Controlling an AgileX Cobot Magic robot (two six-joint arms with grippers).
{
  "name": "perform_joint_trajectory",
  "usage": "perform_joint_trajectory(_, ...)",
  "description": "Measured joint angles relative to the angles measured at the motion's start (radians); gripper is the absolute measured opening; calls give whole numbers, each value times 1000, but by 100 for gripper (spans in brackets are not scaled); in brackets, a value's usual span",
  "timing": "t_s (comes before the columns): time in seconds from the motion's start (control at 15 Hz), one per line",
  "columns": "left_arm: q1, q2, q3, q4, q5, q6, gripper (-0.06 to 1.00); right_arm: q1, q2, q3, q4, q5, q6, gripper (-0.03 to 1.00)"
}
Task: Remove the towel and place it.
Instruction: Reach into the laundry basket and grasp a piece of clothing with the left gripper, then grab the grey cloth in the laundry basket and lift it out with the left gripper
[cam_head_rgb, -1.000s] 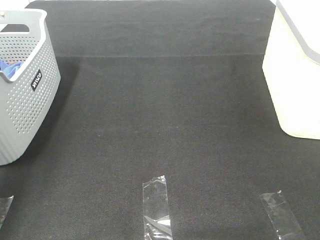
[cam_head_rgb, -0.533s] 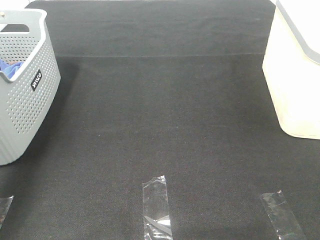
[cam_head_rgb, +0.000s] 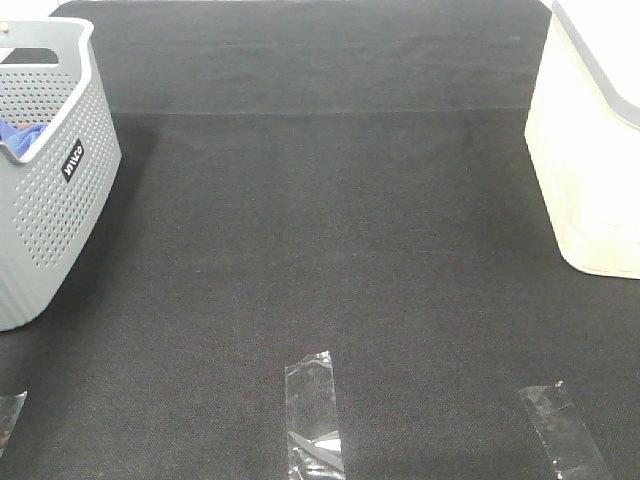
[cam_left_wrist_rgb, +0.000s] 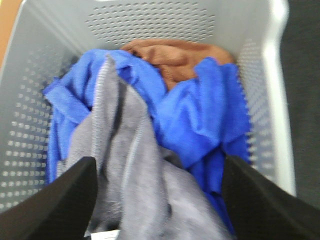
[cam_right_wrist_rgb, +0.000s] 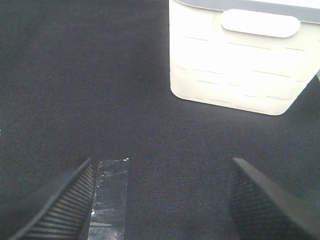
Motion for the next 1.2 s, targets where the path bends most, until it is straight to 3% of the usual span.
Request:
perform_joint_trajectory(0.27, 63, 137, -127, 34, 67, -52, 67, 0, 0, 0, 0, 0, 0, 70)
perform_joint_trajectory(0.53, 186, 228, -199, -42, 64, -51, 67, 0, 0, 0, 0, 0, 0, 70)
perform_joint_trajectory(0.67, 219, 271, -227, -92, 53, -5, 67, 0, 0, 0, 0, 0, 0, 70)
perform_joint_trajectory(0.93, 225, 336, -245, -144, -30, 62, 67, 0, 0, 0, 0, 0, 0, 70)
perform_joint_trajectory(1.2, 225, 394, -255, -181, -103, 70, 58, 0, 0, 0, 0, 0, 0, 70)
